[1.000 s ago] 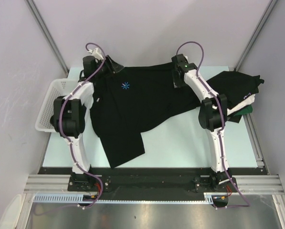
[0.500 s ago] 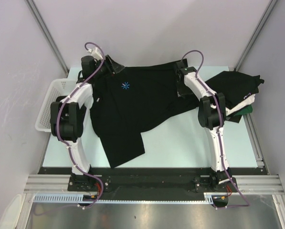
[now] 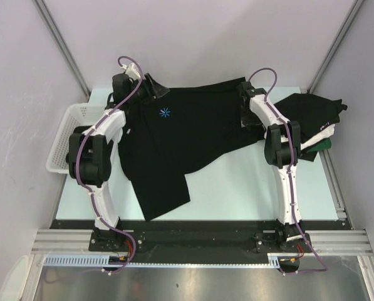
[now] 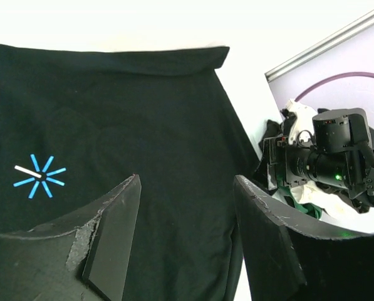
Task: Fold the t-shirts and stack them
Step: Flatten out the tshirt
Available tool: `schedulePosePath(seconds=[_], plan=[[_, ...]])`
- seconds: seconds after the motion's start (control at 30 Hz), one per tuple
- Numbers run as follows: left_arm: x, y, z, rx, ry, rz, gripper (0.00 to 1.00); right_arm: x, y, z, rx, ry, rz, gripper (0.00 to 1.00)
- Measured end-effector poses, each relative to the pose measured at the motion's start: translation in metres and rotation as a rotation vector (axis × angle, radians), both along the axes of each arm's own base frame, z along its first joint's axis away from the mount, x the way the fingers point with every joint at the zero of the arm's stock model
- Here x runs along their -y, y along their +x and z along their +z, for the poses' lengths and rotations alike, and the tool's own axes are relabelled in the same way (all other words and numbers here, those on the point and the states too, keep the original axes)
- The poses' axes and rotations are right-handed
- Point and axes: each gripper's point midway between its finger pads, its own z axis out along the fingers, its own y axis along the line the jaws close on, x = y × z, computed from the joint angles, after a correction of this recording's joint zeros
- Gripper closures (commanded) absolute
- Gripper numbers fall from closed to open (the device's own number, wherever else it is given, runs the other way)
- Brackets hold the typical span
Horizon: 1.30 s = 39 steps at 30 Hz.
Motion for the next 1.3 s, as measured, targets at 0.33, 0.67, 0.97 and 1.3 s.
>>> schedulePosePath(seconds=[0.33, 0.67, 0.97, 1.3], plan=[[0.007, -0.002, 0.003, -0.003, 0.003, -0.012, 0.33, 0.0, 0.003, -0.012, -0.023, 0.06, 0.011, 0.48], [0.011, -0.001, 0.01, 0.008, 0.006, -0.02, 0.32, -0.008, 0.011, -0.014, -0.017, 0.098, 0.032, 0.58], [0.017, -0.002, 0.014, 0.011, 0.006, -0.032, 0.32, -0.011, 0.011, -0.015, -0.022, 0.111, 0.04, 0.83], [0.021, -0.007, 0.007, -0.018, 0.017, -0.045, 0.32, -0.016, 0.007, -0.015, -0.037, 0.115, 0.048, 1.0]])
